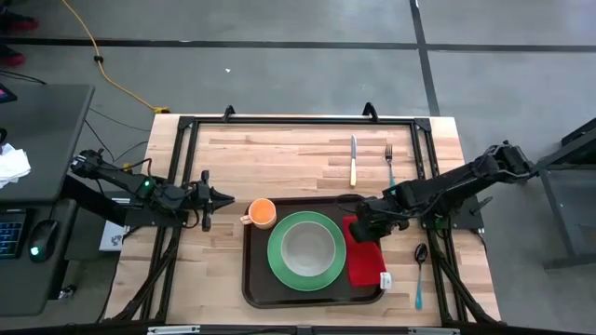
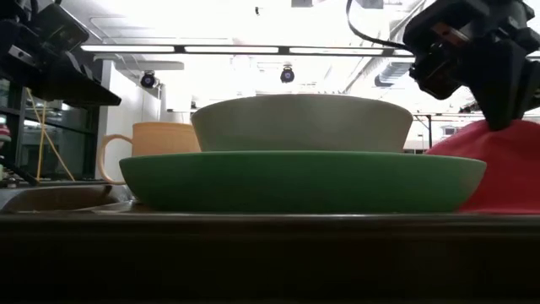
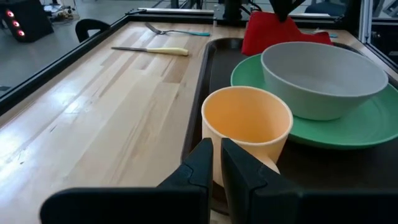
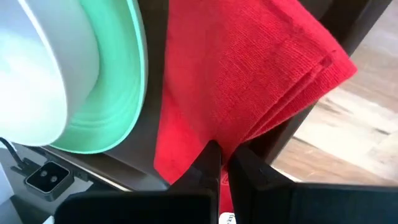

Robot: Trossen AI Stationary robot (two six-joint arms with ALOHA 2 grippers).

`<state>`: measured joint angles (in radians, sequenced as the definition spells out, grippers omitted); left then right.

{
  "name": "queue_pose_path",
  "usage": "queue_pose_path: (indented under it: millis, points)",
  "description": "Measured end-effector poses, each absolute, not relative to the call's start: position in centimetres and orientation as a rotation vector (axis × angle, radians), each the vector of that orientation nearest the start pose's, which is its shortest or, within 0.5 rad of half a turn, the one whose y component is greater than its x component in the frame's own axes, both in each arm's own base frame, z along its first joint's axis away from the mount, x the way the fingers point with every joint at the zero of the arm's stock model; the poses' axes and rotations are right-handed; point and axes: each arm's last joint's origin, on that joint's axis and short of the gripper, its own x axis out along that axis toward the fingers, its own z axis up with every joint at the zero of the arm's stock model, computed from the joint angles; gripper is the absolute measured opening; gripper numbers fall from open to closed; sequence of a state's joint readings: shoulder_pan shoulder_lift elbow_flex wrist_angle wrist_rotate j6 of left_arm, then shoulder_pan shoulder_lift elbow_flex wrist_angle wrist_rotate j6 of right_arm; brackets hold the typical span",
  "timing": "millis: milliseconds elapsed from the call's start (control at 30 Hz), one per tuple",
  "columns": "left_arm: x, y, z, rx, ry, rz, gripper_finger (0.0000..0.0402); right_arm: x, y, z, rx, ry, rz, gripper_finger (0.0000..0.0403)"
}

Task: Set up tray
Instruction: Put the red napkin beside the green plate on the tray

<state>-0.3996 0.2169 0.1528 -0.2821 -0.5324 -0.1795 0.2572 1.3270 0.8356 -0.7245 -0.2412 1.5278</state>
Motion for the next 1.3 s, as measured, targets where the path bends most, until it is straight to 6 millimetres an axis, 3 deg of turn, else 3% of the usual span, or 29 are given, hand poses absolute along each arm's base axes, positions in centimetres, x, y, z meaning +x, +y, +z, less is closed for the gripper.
queue_pose_path:
  millis: [367, 900, 1300]
  points:
    - [9.6, -2.4, 17.3, 0.004, 0.299, 0.157, 0.0062, 22.4, 5.0, 20.5, 1.254, 1.306, -0.62, 0.0]
    - [9.6, -2.4, 17.3, 0.016, 0.298, 0.166, 0.0062, 22.5, 4.8, 20.5, 1.272, 1.285, -0.649, 0.0]
    - [9.6, -2.4, 17.3, 0.016, 0.297, 0.165, 0.0062, 23.7, 4.9, 18.6, 1.249, 1.353, -0.652, 0.0]
